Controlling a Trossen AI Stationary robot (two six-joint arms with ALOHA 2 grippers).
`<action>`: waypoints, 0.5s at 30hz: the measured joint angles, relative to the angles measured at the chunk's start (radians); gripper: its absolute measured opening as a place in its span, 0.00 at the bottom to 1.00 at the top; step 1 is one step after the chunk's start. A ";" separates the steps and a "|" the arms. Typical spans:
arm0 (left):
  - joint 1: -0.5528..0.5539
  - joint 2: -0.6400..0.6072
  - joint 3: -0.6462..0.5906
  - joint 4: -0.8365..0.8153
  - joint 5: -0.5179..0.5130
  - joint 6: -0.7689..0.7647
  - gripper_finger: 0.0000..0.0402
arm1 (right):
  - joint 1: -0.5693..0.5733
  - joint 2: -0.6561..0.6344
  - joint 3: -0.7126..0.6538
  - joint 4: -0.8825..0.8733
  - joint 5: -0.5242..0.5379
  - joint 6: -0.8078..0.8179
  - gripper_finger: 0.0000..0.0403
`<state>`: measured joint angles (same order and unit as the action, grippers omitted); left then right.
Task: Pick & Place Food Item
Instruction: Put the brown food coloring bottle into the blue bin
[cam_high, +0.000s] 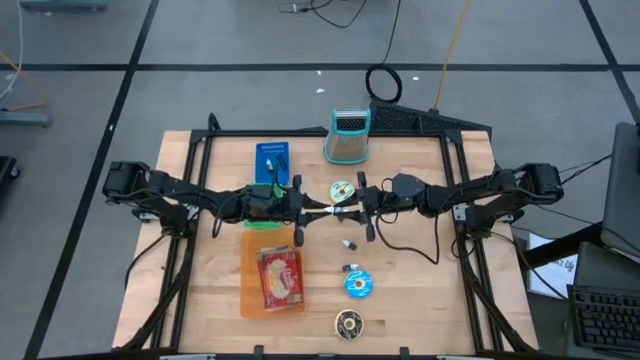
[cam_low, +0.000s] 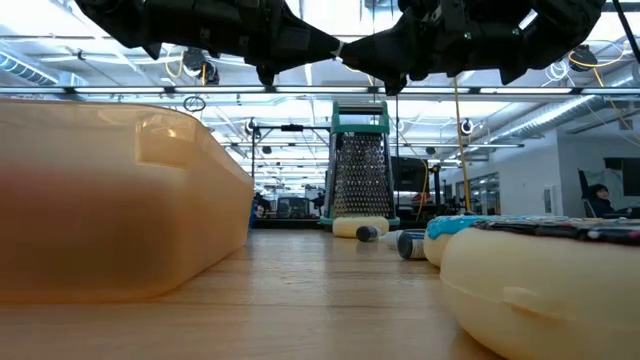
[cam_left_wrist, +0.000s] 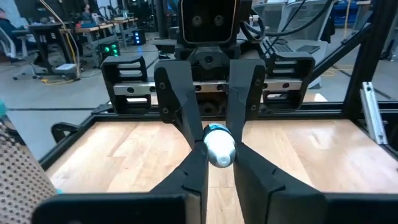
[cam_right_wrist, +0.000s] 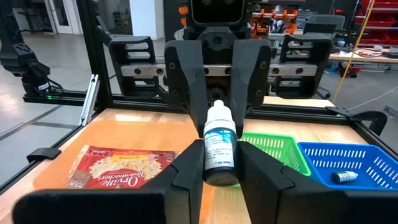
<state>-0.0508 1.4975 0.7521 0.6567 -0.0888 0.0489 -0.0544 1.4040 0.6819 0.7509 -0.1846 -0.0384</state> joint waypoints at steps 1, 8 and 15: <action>0.000 0.000 0.000 0.003 -0.007 0.005 0.12 | 0.000 0.000 0.000 0.000 0.002 0.000 0.21; 0.000 -0.009 0.000 0.070 -0.062 0.029 0.13 | -0.009 -0.005 0.003 0.003 0.006 0.020 0.35; 0.000 -0.103 0.000 -0.036 -0.226 0.035 0.11 | -0.012 -0.102 0.002 -0.181 0.000 0.053 0.46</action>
<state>-0.0505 1.3945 0.7525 0.6206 -0.3149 0.0837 -0.0662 1.3021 0.6842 0.5702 -0.1844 0.0147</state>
